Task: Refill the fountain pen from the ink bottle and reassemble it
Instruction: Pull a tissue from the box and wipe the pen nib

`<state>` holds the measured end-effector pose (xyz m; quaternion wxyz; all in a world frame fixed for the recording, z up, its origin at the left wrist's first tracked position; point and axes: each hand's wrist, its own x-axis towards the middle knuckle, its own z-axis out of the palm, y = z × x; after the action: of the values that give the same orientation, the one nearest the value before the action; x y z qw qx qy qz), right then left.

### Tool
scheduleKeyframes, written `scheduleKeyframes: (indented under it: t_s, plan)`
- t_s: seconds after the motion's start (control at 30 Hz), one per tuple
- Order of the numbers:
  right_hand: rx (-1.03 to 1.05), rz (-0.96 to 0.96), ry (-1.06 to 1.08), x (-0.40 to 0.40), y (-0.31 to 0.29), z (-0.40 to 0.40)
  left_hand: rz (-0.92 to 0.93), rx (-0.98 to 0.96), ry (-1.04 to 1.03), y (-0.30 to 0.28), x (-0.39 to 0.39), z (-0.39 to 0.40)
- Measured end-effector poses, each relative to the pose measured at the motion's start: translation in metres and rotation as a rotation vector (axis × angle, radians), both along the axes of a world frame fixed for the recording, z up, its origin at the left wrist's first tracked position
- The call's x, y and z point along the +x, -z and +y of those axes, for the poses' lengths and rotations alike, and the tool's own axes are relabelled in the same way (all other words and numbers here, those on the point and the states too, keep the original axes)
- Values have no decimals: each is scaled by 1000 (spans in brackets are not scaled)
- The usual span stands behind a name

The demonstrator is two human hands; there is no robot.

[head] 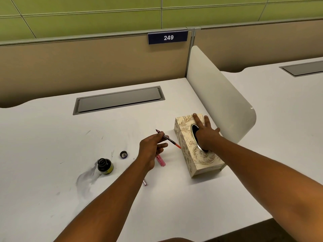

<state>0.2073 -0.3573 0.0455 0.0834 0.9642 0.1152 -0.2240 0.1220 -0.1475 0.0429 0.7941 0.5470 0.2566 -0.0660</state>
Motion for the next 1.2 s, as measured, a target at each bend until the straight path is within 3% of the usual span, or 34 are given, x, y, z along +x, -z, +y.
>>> scheduleKeyframes:
  t_s: [0.27, 0.5, 0.73, 1.2]
  plan:
    - [68, -61, -36, -3, -6, -5, -11, 12, 14, -1, -1, 1]
    - [110, -326, -169, -14, -5, -18, -6, 18, 36, -1, -4, 6]
    - [-23, -15, 17, -2, 0, -2, -14, 17, 35, -2, -5, 8]
    - [-47, 26, 57, -2, -2, 1, -11, 24, 19, 0, -10, 8]
